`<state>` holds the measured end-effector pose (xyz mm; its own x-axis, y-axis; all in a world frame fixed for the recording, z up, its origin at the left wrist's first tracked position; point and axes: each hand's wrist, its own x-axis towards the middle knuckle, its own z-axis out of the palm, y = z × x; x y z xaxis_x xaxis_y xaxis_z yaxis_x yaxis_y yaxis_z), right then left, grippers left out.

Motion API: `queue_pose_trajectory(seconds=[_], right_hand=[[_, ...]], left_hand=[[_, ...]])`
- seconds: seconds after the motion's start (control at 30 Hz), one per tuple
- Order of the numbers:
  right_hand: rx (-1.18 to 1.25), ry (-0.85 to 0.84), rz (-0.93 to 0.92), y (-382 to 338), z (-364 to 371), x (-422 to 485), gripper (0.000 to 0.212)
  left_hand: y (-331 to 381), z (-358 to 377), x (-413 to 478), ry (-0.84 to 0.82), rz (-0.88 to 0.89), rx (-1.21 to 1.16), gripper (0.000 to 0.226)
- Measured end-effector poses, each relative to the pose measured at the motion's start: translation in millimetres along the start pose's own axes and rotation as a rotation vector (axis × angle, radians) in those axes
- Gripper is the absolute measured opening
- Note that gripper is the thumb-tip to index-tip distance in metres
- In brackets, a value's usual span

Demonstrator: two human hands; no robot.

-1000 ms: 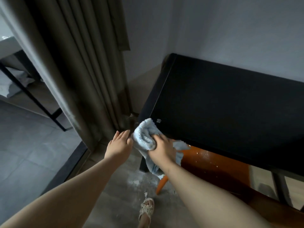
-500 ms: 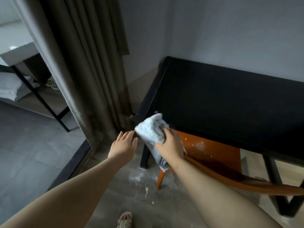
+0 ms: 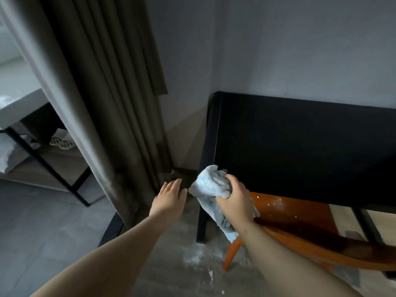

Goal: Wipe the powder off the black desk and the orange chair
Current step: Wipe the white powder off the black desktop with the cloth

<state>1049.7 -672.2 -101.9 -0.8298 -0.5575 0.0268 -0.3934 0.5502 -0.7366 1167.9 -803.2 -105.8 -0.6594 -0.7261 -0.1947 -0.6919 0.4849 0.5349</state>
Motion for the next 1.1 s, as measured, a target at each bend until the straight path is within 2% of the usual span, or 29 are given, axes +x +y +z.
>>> queue_pose_trajectory(seconds=[0.2,0.33,0.47,0.67,0.87,1.0,1.1], right_hand=[[0.027,0.235,-0.012,-12,-16,47,0.057],[-0.069,0.36,0.0,-7,-26,106,0.06],[-0.155,0.264,0.052,1,-23,171,0.064],[-0.264,0.15,0.037,-6,-8,279,0.067],[-0.564,-0.265,-0.044,3,28,355,0.054],[-0.607,-0.266,-0.04,16,41,372,0.061],[-0.581,-0.199,-0.1,17,41,372,0.05]], left_hand=[[1,-3,47,-0.033,0.019,-0.034,0.049],[14,2,75,-0.044,0.018,-0.07,0.051],[31,9,111,0.002,-0.021,-0.125,0.051],[52,20,176,0.043,-0.152,-0.191,0.051],[49,33,210,0.035,-0.264,-0.19,0.051],[46,38,223,0.031,-0.31,-0.186,0.049],[45,43,224,0.032,-0.35,-0.245,0.044]])
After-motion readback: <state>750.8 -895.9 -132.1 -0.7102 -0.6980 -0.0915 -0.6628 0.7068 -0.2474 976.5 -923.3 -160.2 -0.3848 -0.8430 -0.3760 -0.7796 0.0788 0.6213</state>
